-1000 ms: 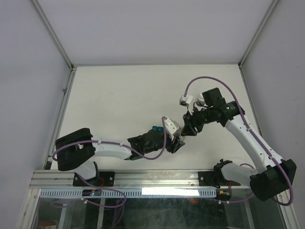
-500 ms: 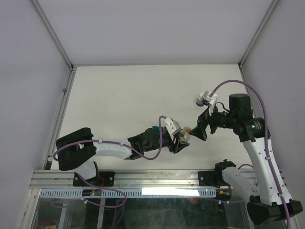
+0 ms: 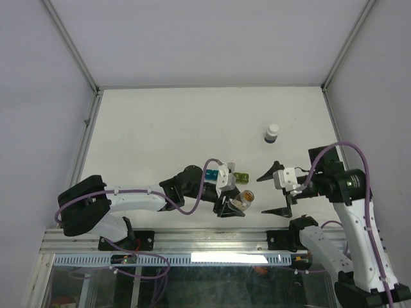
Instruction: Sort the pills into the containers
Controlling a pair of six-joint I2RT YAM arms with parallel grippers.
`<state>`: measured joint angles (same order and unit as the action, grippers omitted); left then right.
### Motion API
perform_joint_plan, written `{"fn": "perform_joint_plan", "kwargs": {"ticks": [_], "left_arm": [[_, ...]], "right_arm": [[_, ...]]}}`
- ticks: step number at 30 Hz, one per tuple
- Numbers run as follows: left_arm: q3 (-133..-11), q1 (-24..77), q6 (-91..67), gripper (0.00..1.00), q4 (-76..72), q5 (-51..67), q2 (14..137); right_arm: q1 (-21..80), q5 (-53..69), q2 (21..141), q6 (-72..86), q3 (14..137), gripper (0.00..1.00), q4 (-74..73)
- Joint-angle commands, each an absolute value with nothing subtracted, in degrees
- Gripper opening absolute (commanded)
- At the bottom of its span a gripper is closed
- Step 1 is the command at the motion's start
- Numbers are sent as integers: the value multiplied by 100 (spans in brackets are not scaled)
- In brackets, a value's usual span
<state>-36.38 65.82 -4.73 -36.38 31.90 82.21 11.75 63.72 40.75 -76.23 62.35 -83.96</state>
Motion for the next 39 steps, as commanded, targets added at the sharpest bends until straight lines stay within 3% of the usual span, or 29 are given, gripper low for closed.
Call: {"fn": "perform_joint_plan", "kwargs": {"ticks": [1, 7, 11, 22, 30, 35, 39], "left_arm": [[-3848, 6407, -150, 0, -3513, 4032, 8095], [-4127, 6381, -59, 0, -3250, 4219, 8382], [-4262, 6378, -44, 0, -3243, 4271, 8534], [-4361, 6370, -70, 0, -3243, 4254, 8578], [-4335, 6363, -117, 0, -3330, 4137, 8572], [-4213, 6386, -154, 0, -3604, 3062, 8432], [-4148, 6578, 7, 0, -3625, 828, 8235]], "right_arm": [[1430, 6963, 4921, -8823, 6222, 96, -8797], [1863, 7021, 5005, -7821, 5995, 86, -7848], [2280, 6599, 4854, -6876, 5720, 85, -6968], [2430, 6363, 4881, -6694, 5704, 69, -6977], [2528, 6073, 4943, -6438, 5775, 40, -6974], [2549, 5704, 5083, -5414, 5836, 28, -6641], [2549, 4604, 5474, -3752, 6037, 25, -6126]]}}
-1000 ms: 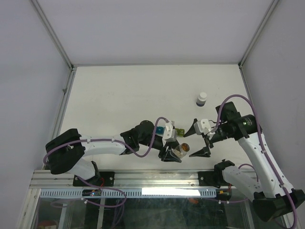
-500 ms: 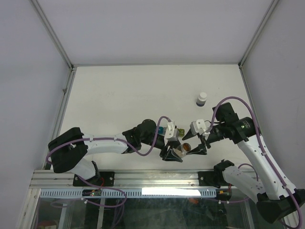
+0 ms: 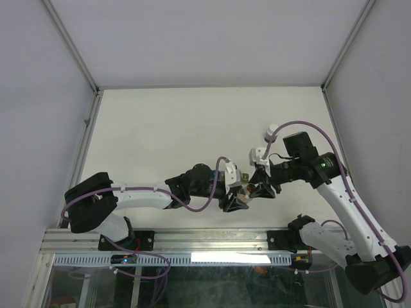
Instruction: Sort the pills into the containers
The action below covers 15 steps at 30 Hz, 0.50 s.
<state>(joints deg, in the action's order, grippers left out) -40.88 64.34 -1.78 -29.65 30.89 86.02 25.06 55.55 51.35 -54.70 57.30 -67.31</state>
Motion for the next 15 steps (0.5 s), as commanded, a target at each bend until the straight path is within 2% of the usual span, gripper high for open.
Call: {"fn": "perform_joint_plan", "kwargs": {"ticks": [1, 5, 9, 10, 11, 14, 15], "left_arm": [[-4170, 6636, -53, 0, -3688, 254, 8232], [-4778, 6807, -346, 0, -3157, -1522, 8648], [-5050, 6870, -459, 0, -2963, -1791, 9068], [-5060, 6865, -465, 0, -2954, -1717, 9113], [-5052, 6868, -472, 0, -2958, -1644, 9129], [-4987, 6867, -517, 0, -2908, -1391, 9096], [-4981, 6866, -575, 0, -2811, -1299, 9067]], "right_arm": [[2549, 4218, 5592, -3322, 6074, 24, -5939], [2256, 3290, 5985, -1842, 6223, 21, -5349], [1956, 3522, 6245, -1461, 6403, 21, -5345], [1933, 3645, 6229, -1464, 6425, 25, -5344], [1903, 3799, 6207, -1488, 6450, 35, -5353], [1802, 4344, 6008, -1840, 6552, 86, -5471], [1769, 4451, 5909, -1938, 6563, 97, -5477]]}}
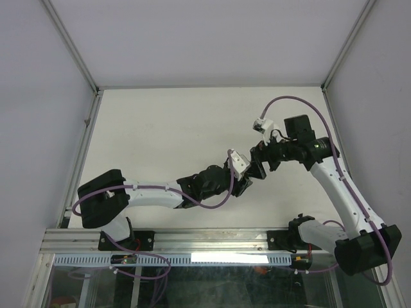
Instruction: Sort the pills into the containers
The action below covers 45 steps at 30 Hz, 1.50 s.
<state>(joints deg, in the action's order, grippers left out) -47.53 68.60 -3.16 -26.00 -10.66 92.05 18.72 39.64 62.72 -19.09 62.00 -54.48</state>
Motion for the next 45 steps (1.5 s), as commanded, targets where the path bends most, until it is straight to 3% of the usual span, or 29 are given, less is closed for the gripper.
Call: {"fn": "perform_joint_plan", "kwargs": {"ticks": [1, 7, 12, 17, 19, 25, 31, 45], "left_arm": [[-4952, 6871, -666, 0, -2741, -1212, 9019], [-4026, 6871, -1196, 0, -3184, -578, 8419], [-3618, 6862, -1161, 0, -3477, 737, 7959], [-3474, 6847, -836, 0, -3634, 2498, 7850], [-3477, 6851, -692, 0, -3615, 2888, 7841], [-3779, 6849, -334, 0, -3224, 3454, 7897], [-3981, 6834, -206, 0, -3047, 3545, 7894], [-4274, 6771, -331, 0, -3014, 3717, 8147]], "right_arm": [[1722, 4482, 5801, -2018, 6562, 99, -5479], [1516, 4288, 4931, -2578, 6179, 99, -5422], [1518, 5242, 4426, -3325, 5846, 99, -5653], [1513, 6390, 4241, -5528, 5908, 97, -6851], [1512, 6730, 4226, -6826, 5982, 97, -7468], [1667, 7319, 4649, -8268, 6140, 95, -8421], [2094, 7044, 5150, -8347, 6091, 88, -8528], [2327, 7032, 5010, -7612, 5806, 71, -7855]]}}
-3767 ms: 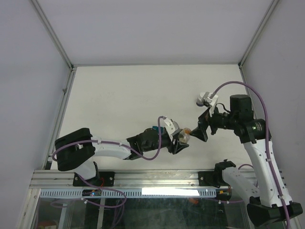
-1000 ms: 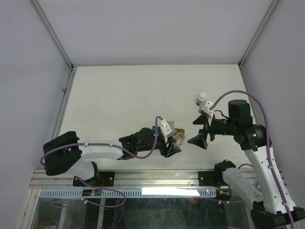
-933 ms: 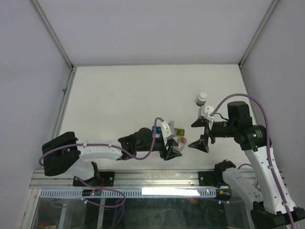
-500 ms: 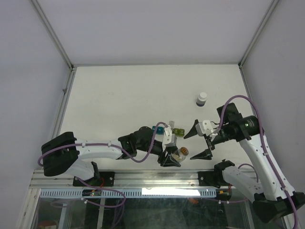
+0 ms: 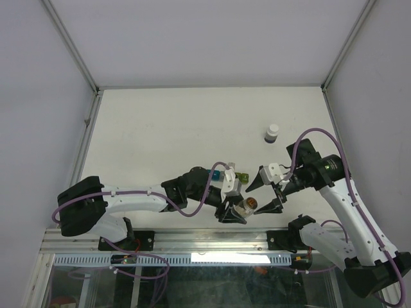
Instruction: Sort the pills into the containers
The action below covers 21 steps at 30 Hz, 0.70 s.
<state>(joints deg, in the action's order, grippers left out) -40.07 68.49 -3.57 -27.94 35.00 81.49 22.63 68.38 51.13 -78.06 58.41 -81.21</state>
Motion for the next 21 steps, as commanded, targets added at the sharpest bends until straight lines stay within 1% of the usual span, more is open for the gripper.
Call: {"fn": "perform_joint_plan", "kwargs": {"ticks": [1, 5, 9, 13, 16, 17, 19, 20, 21], "left_arm": [[-4282, 6762, -346, 0, -3027, 3718, 8147], [-4303, 6743, -390, 0, -3058, 3713, 8147], [-4293, 6714, -421, 0, -3100, 3664, 8147], [-4289, 6682, -454, 0, -3165, 3457, 8147], [-4280, 6678, -478, 0, -3247, 2976, 8147], [-4235, 6676, -495, 0, -3336, 2763, 8101], [-4098, 6684, -503, 0, -3581, 2264, 8015], [-4024, 6678, -513, 0, -3758, 1977, 7974], [-3935, 6683, -537, 0, -3933, 1676, 7952]], "right_arm": [[2334, 7029, 5003, -7597, 5801, 69, -7845], [2355, 7063, 4991, -7525, 5801, 64, -7840], [2372, 7088, 4994, -7315, 5790, 53, -7774], [2398, 6932, 4986, -6754, 5753, 42, -7479], [2421, 6727, 5024, -6060, 5789, 37, -7191], [2430, 6614, 5062, -5811, 5836, 34, -7106], [2426, 6221, 5176, -5149, 5950, 22, -6833], [2426, 5991, 5241, -4857, 5989, 18, -6635], [2430, 5785, 5307, -4602, 6008, 16, -6514]]}}
